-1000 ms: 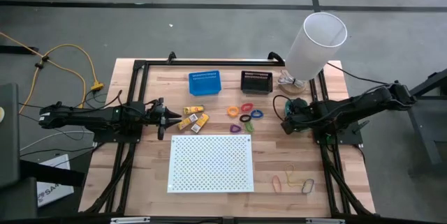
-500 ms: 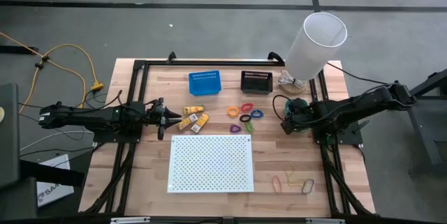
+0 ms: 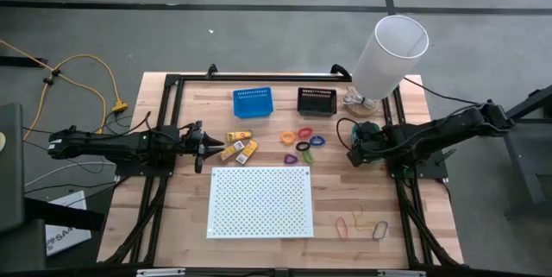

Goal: Pick & Place Office Desk Supplies
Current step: Put the yellow rubber band into the green bin

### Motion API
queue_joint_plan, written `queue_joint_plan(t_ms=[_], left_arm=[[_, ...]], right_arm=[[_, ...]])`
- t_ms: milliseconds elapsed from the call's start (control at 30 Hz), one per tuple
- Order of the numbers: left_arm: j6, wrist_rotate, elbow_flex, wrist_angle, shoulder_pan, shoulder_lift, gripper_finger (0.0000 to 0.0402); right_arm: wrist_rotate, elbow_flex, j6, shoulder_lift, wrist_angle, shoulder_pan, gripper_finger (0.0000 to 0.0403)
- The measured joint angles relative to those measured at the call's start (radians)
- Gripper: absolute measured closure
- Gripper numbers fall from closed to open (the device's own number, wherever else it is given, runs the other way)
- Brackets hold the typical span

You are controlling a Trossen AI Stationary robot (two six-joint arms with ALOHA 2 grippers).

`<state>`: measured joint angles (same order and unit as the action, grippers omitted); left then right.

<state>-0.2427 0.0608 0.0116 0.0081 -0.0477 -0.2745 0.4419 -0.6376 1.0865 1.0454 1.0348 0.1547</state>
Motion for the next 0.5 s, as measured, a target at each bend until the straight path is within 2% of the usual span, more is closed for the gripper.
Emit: queue_joint_plan(t_ms=[500], left_arm=[[0.000,0.000,0.000,0.000,0.000,0.000,0.0306]], right_arm=[[0.011,0.000,-0.018,0.000,-0.042,0.000,0.0279]])
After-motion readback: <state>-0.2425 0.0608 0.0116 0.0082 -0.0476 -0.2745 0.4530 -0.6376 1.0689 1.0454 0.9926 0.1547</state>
